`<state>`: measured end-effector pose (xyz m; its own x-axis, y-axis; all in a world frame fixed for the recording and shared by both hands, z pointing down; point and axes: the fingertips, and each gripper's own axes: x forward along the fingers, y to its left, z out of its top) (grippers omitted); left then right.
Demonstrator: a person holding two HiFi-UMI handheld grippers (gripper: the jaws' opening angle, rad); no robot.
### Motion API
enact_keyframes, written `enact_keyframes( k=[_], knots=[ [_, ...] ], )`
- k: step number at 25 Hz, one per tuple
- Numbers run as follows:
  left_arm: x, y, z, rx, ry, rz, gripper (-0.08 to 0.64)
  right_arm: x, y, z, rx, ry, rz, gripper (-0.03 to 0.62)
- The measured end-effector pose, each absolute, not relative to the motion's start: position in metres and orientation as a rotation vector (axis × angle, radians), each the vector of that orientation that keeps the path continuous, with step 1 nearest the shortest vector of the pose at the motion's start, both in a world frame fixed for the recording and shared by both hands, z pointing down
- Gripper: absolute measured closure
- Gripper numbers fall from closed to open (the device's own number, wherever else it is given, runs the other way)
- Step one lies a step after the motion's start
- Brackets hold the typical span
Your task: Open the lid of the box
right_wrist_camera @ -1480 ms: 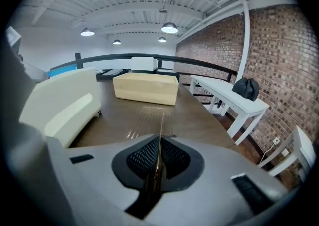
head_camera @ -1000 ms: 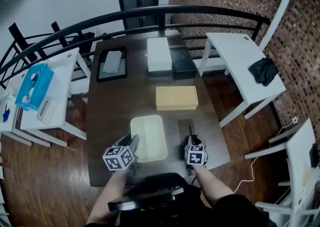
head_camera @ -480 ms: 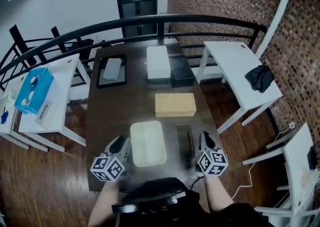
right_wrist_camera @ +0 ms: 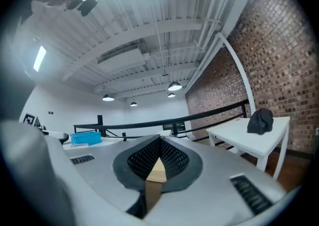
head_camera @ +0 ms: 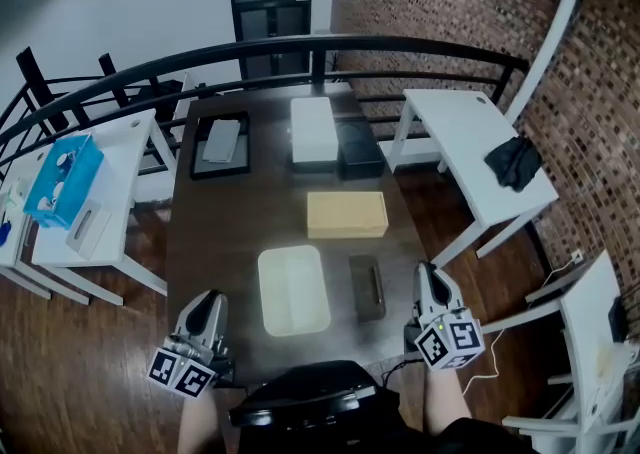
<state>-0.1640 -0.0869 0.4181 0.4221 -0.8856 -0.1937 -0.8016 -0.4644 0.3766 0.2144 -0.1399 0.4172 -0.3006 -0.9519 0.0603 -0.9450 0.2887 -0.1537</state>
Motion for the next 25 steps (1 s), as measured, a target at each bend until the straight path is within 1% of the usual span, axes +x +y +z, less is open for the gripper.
enact_keyframes(
  k=[6, 11, 25],
  knots=[
    [-0.178, -0.081, 0.415, 2.433, -1.516, -0.572, 0.535, 0.213, -0.136, 0.402, -1.779, 2.479, -0.236, 0.592],
    [-0.190, -0.079, 0.413, 2.381, -1.523, -0.648, 0.535, 0.209, -0.136, 0.410, -1.759, 2.497, -0.269, 0.592],
    [-0.199, -0.080, 0.421, 2.381, -1.556, -0.560, 0.532, 0.190, -0.138, 0.416, -1.751, 2.533, -0.256, 0.592]
  ],
)
